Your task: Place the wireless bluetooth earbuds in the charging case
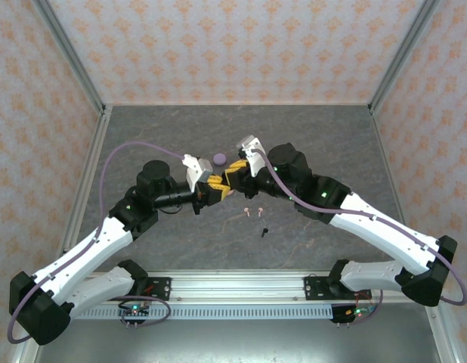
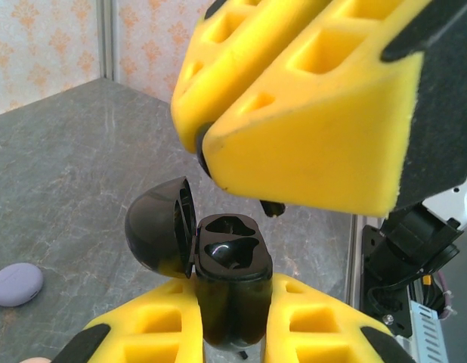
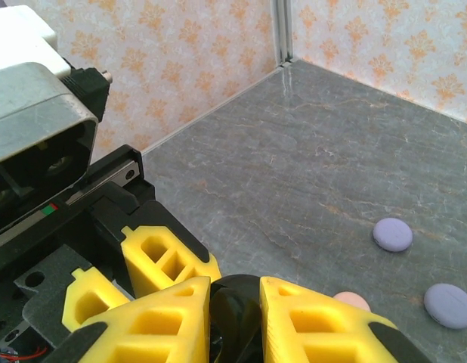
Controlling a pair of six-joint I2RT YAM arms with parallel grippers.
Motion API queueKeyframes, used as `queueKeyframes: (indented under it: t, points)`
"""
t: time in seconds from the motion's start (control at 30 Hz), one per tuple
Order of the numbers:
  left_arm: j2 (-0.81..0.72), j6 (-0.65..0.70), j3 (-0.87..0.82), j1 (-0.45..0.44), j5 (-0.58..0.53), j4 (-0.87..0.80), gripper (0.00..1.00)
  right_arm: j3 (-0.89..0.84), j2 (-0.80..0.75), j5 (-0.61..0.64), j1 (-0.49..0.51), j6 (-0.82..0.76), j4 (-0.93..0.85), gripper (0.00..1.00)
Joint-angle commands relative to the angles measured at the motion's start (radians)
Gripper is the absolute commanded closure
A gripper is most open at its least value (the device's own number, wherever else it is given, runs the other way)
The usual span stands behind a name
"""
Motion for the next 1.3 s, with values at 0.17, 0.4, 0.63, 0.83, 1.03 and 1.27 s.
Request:
queueKeyframes:
  t: [0.17, 0.4, 0.63, 0.83, 1.03, 1.27]
  points:
    - [0.001, -0.076, 0.010, -0.009, 0.023, 0.088, 1.00, -0.033, -0.016, 0.027, 0.007, -0.005, 0.053, 0.79]
    - [0.002, -0.086, 0.010, -0.009, 0.029, 0.093, 1.00, -0.039, -0.016, 0.033, 0.007, -0.001, 0.065, 0.79]
    - [0.014, -0.100, 0.007, -0.009, 0.031, 0.098, 1.00, -0.035, -0.026, 0.050, 0.006, -0.007, 0.083, 0.79]
    - [0.021, -0.130, 0.004, -0.009, 0.034, 0.116, 1.00, -0.030, -0.019, 0.056, 0.007, -0.015, 0.088, 0.79]
    - [0.024, -0.152, 0.004, -0.009, 0.037, 0.130, 1.00, -0.037, -0.017, 0.067, 0.006, -0.018, 0.097, 0.79]
    - [0.022, -0.192, -0.001, -0.009, 0.041, 0.177, 1.00, -0.045, -0.018, 0.066, 0.006, -0.018, 0.099, 0.79]
